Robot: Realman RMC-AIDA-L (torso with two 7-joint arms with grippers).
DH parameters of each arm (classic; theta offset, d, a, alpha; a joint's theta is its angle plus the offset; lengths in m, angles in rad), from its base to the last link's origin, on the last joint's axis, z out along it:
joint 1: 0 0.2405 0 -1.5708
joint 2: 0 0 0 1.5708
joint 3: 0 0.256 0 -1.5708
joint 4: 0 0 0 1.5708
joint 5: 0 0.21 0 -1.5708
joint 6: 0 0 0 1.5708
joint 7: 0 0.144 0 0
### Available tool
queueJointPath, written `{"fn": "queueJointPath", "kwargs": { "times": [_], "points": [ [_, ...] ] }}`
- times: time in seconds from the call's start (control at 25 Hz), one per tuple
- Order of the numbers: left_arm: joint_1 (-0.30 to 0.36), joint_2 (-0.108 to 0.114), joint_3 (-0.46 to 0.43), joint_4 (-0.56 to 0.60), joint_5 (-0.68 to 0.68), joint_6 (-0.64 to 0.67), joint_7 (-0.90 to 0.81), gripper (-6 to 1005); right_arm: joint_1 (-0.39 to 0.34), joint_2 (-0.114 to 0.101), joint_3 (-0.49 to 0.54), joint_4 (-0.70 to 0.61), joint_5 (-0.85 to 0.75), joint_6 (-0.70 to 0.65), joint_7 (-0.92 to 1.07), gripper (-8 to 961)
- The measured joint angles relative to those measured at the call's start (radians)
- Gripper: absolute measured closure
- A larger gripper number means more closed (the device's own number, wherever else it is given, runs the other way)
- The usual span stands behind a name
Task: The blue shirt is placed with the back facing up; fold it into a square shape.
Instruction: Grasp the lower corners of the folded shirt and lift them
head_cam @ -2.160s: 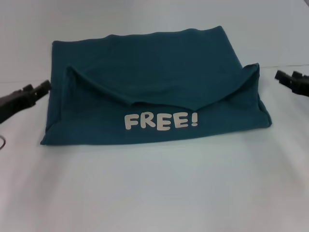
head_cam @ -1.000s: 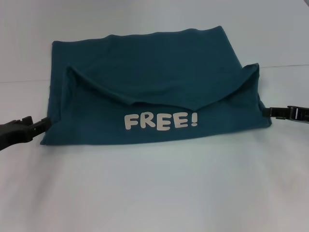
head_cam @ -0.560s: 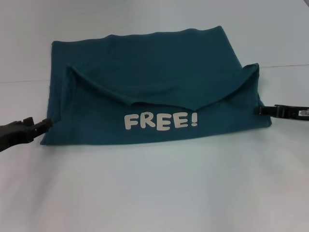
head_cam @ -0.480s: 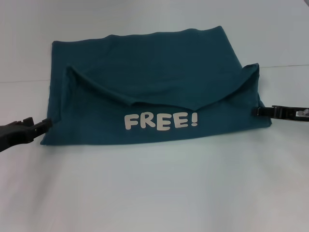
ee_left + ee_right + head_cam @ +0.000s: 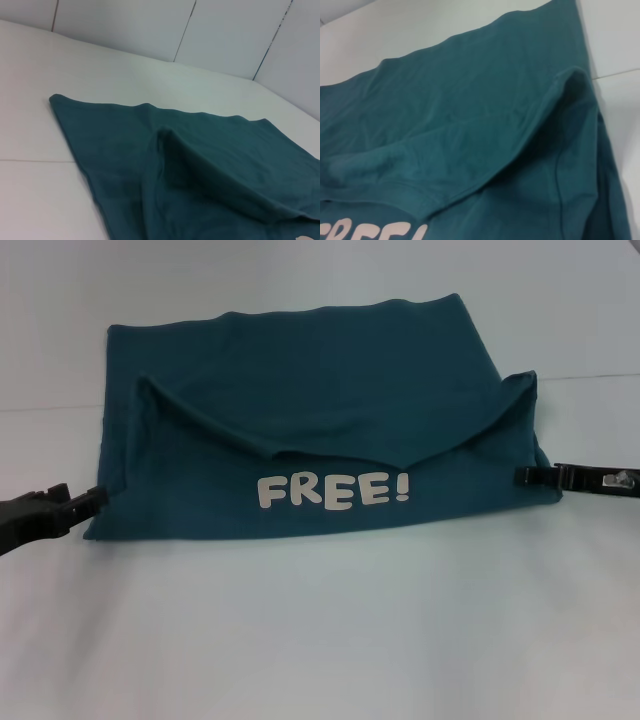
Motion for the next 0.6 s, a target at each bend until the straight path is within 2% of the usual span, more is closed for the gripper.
{"fn": "queueJointPath", "kwargs": {
  "times": [0.12, 0.56, 0.6],
  "points": [
    [0.000, 0.000, 0.000, 0.000, 0.000, -0.001, 0.000, 368, 0.001, 0.001, 0.000, 0.007, 0.000, 0.008, 0.000, 346],
    [0.004, 0.000, 0.000, 0.001, 0.000, -0.004, 0.000, 368, -0.004, 0.003, 0.001, -0.002, 0.020, -0.002, -0.001, 484],
    [0.004, 0.000, 0.000, 0.001, 0.000, -0.004, 0.000, 368, -0.004, 0.003, 0.001, -0.001, 0.020, -0.003, -0.001, 570]
  ]
}}
